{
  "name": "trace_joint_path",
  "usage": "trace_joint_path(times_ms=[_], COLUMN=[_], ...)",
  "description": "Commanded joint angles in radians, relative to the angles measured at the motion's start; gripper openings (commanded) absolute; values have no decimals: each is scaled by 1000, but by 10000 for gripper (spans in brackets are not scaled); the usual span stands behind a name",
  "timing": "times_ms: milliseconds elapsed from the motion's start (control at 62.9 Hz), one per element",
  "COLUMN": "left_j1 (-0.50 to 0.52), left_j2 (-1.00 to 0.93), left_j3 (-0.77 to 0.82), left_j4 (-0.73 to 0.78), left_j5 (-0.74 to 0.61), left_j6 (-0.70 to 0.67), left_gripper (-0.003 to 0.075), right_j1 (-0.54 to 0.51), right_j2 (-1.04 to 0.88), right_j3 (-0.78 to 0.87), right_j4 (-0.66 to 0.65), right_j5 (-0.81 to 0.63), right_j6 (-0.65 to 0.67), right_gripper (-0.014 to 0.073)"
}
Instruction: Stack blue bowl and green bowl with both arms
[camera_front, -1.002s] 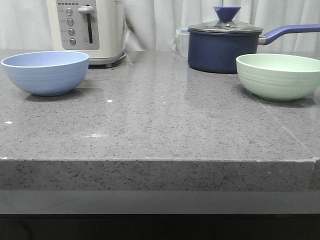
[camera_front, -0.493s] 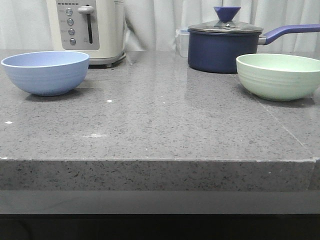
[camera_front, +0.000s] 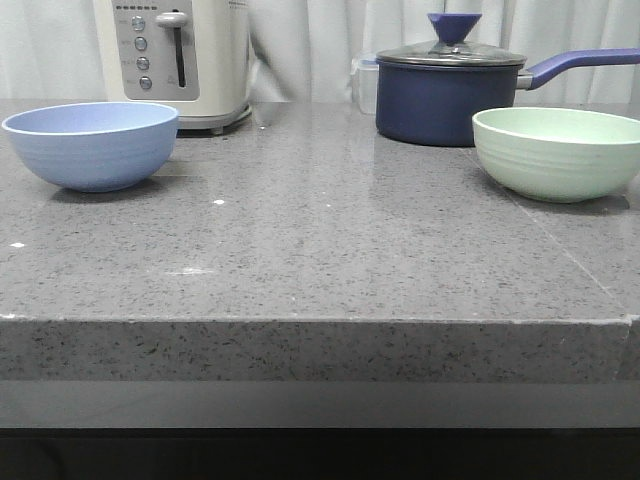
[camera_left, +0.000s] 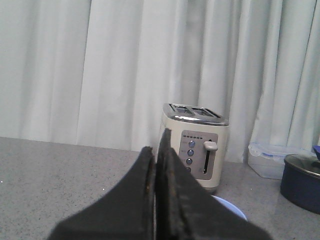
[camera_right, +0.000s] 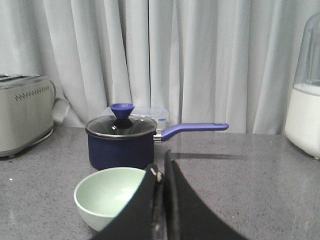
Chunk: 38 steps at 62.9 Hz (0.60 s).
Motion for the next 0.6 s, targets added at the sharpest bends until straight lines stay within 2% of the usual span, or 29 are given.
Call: trace_joint_path(times_ms=[0, 238, 588], left_j1=[3, 3, 3], left_j2=[83, 304, 490], left_j3=[-134, -335, -332], left_j4=[0, 3, -1], left_j5=[32, 237, 242], left_j6=[0, 1, 1], left_gripper=[-20, -20, -20], right_j1=[0, 0, 0], right_j2=[73, 278, 491], right_j3=[-112, -256, -259], right_j4=[-12, -12, -11], right_j5=[7, 114, 160], right_j6=[2, 2, 2], right_gripper=[-63, -63, -63])
